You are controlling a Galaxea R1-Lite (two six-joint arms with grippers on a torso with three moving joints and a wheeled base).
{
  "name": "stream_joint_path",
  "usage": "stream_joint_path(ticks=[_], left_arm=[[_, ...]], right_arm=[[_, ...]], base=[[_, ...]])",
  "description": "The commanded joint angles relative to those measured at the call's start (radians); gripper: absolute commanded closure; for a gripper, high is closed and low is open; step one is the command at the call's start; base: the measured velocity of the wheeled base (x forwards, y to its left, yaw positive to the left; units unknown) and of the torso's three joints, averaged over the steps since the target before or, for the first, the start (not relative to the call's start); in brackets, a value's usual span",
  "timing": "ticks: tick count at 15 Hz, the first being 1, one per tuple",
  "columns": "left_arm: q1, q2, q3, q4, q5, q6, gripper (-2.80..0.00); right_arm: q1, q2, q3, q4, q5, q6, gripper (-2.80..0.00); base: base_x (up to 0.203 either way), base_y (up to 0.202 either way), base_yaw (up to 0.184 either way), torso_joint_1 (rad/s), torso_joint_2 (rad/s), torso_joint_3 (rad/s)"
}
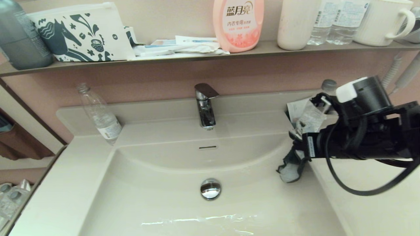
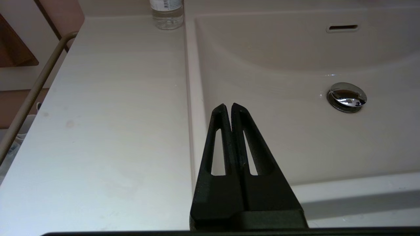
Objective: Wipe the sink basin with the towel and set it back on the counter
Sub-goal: Wipe the sink
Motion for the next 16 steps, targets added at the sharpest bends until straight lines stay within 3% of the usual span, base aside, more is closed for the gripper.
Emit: stream_joint_path(ticks=[1,4,8,11,16], left_arm=[[0.001,0.001,0.0,0.0,0.0,-0.001,0.0],[0.001,0.001,0.0,0.0,0.0,-0.001,0.0],[-0.001,0.001,0.0,0.0,0.0,-0.001,0.0],[0.001,0.001,0.0,0.0,0.0,-0.001,0.0],[0.001,0.001,0.0,0.0,0.0,-0.001,0.0]], right_arm=[[0.013,-0.151,0.002,0.104,0.004,0.009,0.0],[-0.063,-0.253,-0.013,0.254,0.008,0.014,0.0],[-0.3,-0.278,-0.022,0.344,0.016,-0.015,0.0],[-0.477,-0.204,-0.025,0.363,0.033,-0.07,0.0],[-0.612,-0.043,-0.022,0.362,0.026,-0.113,0.0]], base=[[0.0,0.0,0.0,0.0,0.0,0.0],[0.0,0.0,0.0,0.0,0.0,0.0],[0.0,0.0,0.0,0.0,0.0,0.0],[0.0,0.0,0.0,0.0,0.0,0.0],[0.0,0.0,0.0,0.0,0.0,0.0]])
